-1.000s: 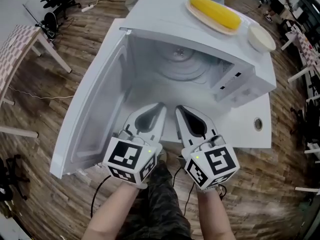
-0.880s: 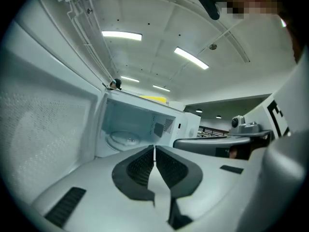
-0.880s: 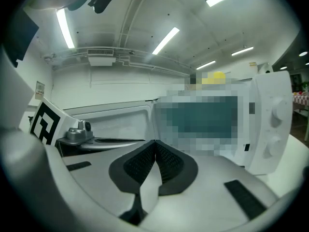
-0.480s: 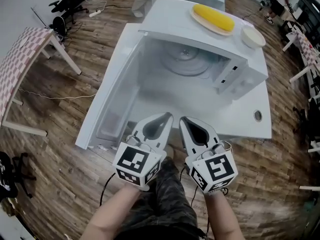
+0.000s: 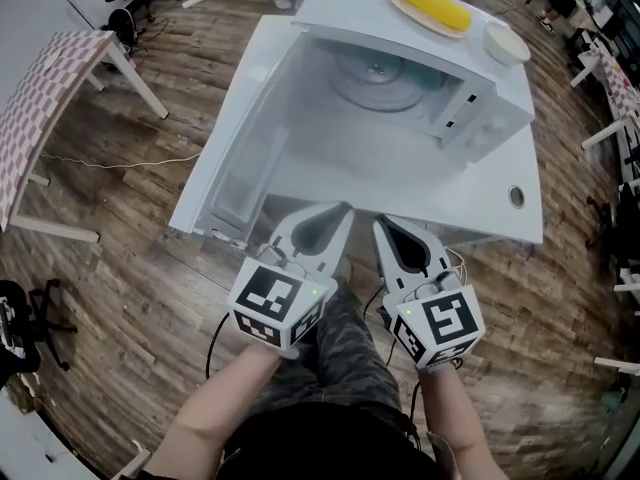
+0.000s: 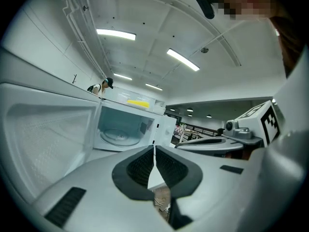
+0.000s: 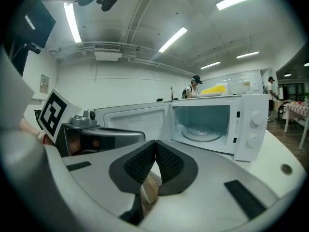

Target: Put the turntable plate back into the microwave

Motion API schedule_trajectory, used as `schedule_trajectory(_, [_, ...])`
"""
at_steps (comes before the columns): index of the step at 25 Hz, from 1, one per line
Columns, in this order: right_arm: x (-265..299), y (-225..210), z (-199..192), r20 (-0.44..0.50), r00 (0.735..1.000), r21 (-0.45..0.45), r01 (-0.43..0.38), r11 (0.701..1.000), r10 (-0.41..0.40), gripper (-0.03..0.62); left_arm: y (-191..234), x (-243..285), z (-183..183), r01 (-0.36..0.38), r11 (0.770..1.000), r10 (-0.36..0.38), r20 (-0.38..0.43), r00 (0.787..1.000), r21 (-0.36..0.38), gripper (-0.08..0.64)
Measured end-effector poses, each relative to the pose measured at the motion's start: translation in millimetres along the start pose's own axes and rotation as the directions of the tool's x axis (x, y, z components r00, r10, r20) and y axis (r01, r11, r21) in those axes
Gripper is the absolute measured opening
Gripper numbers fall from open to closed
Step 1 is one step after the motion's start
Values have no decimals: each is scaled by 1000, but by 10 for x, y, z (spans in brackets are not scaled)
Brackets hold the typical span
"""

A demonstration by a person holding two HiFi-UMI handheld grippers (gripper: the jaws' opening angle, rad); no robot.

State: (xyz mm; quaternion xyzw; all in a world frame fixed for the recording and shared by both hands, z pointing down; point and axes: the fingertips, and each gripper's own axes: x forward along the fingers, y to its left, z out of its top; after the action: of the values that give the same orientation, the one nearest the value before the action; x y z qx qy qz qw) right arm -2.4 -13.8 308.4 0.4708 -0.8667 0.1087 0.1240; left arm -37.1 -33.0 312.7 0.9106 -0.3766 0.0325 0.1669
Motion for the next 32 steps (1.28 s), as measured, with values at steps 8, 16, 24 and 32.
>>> schedule_trajectory(8, [-177,261,-11,-12,999,-13,-30,999,30,20,-177,-254,-122,-2,999,1,-9,1000,-49,25])
schedule_trajectory(16, [-327,381,3,-19,999,-38,-50,998,49,20,-334,-388,-119,21,998,-22,-17,1000,-61,25])
schedule_trajectory(24, [-422,470,-69,-20,999,-19,-40,999,40,20,-413,-483,-132,14,999,-15,-19,1000,-30,25])
schedule_trajectory(32, [-566,546,-15,1,999,-26,-35,999,35,21,-486,-596,-100,19,999,-19,6,1000,-47,25])
